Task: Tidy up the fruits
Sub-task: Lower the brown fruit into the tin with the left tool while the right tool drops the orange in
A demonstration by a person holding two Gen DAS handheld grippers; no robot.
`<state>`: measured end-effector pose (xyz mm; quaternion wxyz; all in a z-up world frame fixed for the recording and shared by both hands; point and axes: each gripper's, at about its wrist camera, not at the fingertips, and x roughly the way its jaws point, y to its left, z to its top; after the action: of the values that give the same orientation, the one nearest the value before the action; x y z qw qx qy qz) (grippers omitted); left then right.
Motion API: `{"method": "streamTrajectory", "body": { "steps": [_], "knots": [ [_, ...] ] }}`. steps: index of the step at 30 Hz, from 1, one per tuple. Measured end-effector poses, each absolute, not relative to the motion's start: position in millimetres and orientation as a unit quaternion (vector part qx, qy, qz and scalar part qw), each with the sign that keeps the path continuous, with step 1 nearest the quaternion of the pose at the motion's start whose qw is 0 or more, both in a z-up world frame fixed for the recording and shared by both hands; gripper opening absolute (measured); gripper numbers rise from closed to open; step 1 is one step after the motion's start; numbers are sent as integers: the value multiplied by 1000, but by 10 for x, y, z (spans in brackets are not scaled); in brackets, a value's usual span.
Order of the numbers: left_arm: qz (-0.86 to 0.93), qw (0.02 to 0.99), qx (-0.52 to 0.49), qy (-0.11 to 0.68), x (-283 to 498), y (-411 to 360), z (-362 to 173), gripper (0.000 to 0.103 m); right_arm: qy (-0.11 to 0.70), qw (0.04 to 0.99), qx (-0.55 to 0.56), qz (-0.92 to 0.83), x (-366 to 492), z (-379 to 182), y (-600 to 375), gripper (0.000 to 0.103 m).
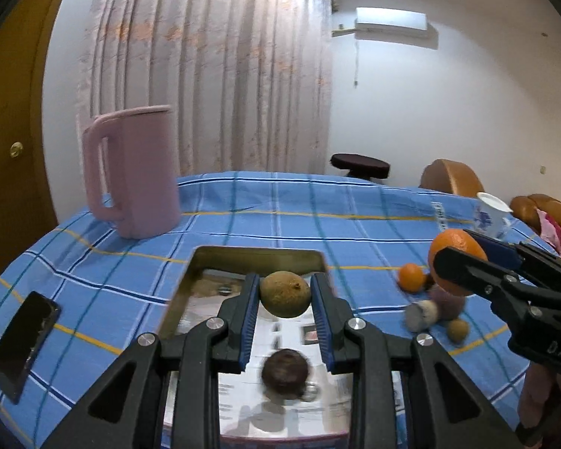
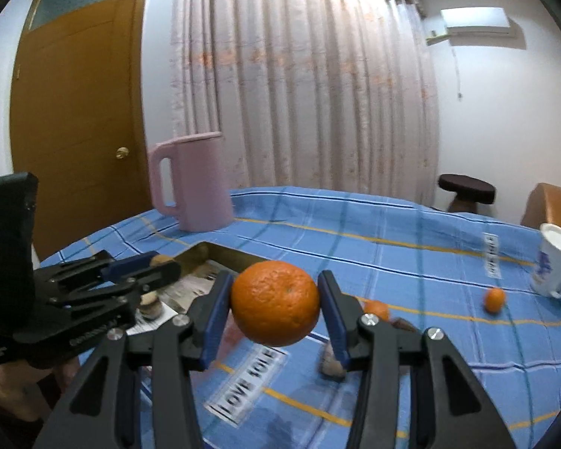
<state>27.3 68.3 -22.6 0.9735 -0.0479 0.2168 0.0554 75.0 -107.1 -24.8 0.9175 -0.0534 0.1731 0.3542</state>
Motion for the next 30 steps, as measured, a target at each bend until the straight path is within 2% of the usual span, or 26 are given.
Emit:
{"method": "streamTrajectory", "body": {
  "steps": [11,27,29,30],
  "knots": [
    [94,961,-70,251,378,1211,-401,30,214,884,-79,408,901,-482,-284,50],
    [101,950,-62,288,367,1231,-622,30,260,866,-113,412,896,-723,-59,52],
    [105,951,-60,284,333,1219,-603,34,255,871,-111,405,876,-709,-96,62],
    [100,952,-59,282,312,1195,-588,41,253,875,-110,398,873,-699,-129,71]
  ]
}}
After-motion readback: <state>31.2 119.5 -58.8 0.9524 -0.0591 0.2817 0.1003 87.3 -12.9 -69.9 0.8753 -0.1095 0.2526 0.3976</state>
